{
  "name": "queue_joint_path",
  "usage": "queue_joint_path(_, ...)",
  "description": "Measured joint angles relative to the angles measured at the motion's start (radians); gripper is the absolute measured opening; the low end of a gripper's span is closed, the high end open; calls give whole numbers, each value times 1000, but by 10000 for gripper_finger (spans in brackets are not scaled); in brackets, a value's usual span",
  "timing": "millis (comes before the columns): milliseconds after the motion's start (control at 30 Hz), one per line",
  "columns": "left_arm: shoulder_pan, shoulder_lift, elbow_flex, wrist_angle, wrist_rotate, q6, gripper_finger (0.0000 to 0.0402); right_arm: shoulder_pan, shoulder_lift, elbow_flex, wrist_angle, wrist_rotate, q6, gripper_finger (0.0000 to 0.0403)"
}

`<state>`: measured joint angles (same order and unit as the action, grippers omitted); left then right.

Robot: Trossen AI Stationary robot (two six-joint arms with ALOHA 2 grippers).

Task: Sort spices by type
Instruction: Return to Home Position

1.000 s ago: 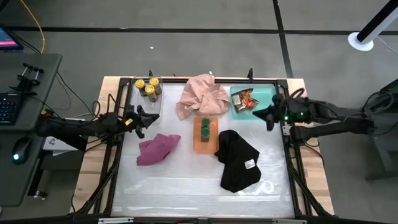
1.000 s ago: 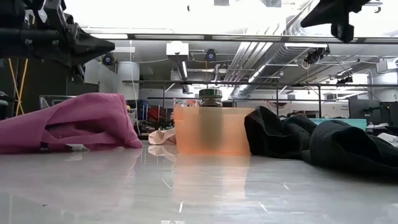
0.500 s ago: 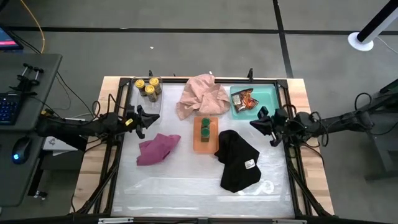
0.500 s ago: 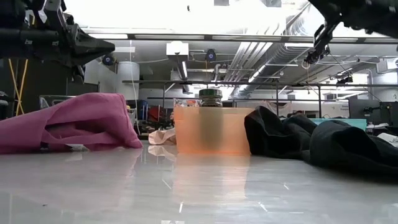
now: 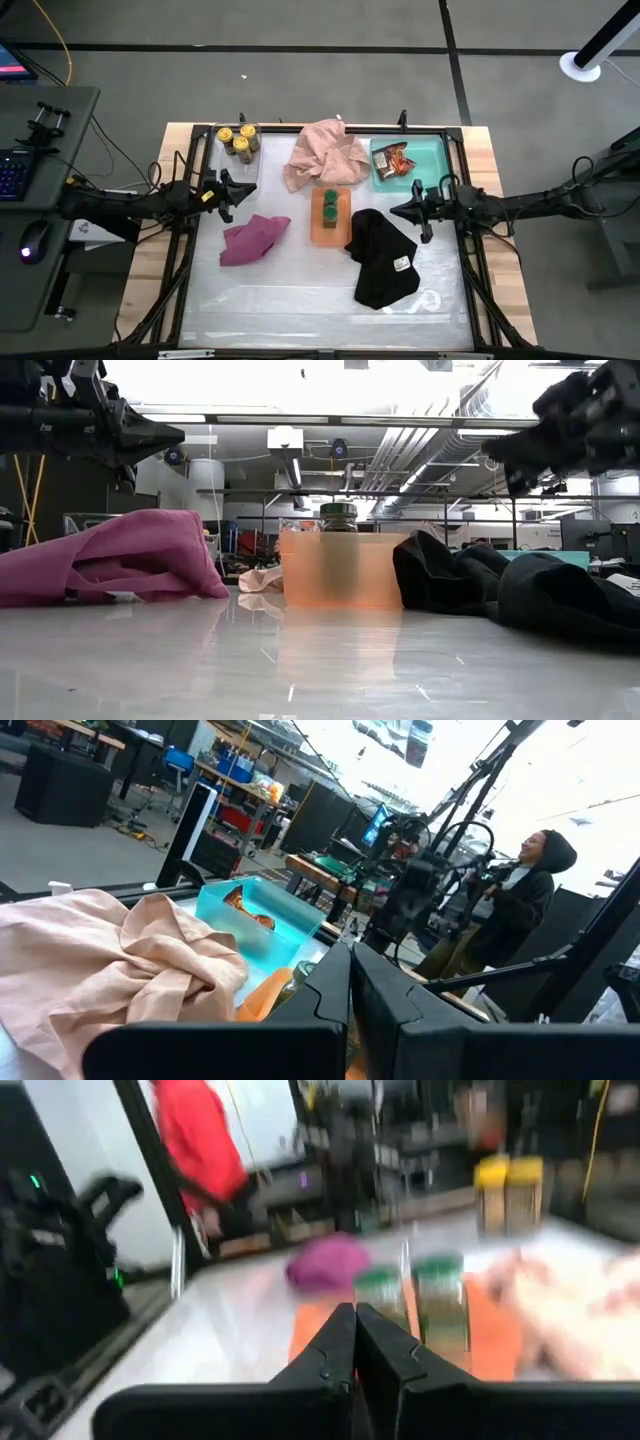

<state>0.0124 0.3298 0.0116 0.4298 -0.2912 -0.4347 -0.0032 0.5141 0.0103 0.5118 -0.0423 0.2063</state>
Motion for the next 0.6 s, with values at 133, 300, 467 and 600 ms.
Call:
queue_joint_path(133, 0, 0, 0, 0, 0, 0, 0, -4, 1, 0, -150, -4, 14, 0)
queue_joint_path(300, 0, 0, 0, 0, 0, 0, 0, -3, 1, 0, -256, -10, -46, 0)
queue_joint_path(467, 0, 0, 0, 0, 0, 0, 0, -3, 1, 0, -376, 13, -138, 0)
queue_joint_path(600, 0, 0, 0, 0, 0, 0, 0, -3, 1, 0, -455, 112, -110, 0)
